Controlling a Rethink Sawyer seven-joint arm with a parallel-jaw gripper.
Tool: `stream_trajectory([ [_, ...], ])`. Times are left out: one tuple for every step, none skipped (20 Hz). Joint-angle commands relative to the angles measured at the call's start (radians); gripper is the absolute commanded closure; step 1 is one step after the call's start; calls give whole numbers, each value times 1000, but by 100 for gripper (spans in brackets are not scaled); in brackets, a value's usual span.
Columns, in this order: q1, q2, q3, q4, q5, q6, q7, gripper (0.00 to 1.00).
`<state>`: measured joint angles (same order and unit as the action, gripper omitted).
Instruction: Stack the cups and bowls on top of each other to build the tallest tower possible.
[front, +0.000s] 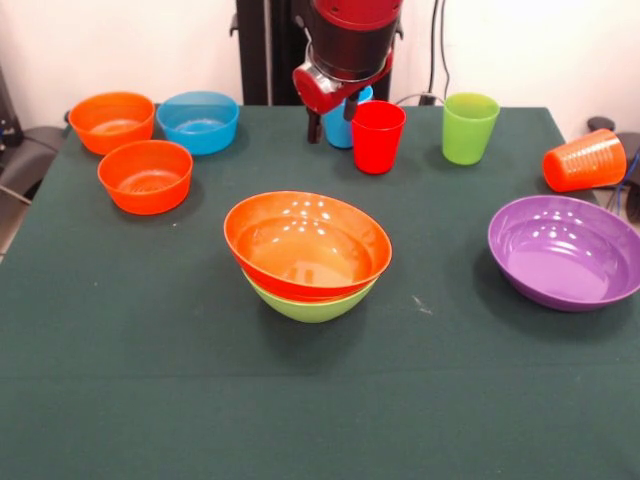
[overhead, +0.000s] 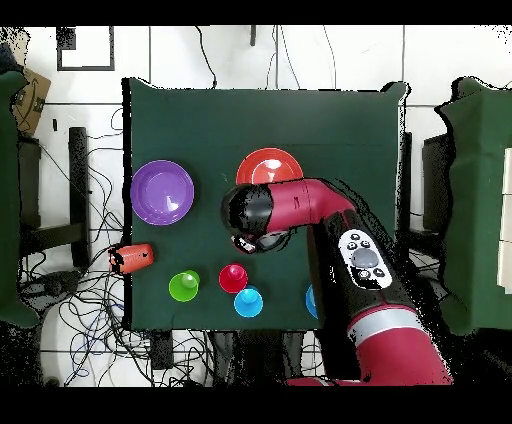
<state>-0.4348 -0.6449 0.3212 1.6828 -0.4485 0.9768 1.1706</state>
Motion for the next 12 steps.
stream_trajectory([
  [2, 9, 5, 45, 17, -12, 89, 0],
  [0, 7, 5, 48, 14, -14, 85, 0],
  [-4, 6, 4, 53, 11, -23, 83, 0],
  [-3, 4, 4, 56, 11, -26, 85, 0],
  [-4, -2, 4, 61, 13, -27, 87, 0],
  [-1, -8, 5, 62, 18, -22, 91, 0],
  [4, -13, 3, 61, 20, -16, 96, 0],
  [10, -16, 4, 57, 23, -8, 101, 0],
  [16, -18, 4, 53, 26, 0, 106, 0],
  [17, -26, 5, 57, 29, 4, 106, 0],
  [18, -32, 6, 60, 30, 10, 102, 0],
  [18, -36, 6, 64, 29, 12, 101, 0],
])
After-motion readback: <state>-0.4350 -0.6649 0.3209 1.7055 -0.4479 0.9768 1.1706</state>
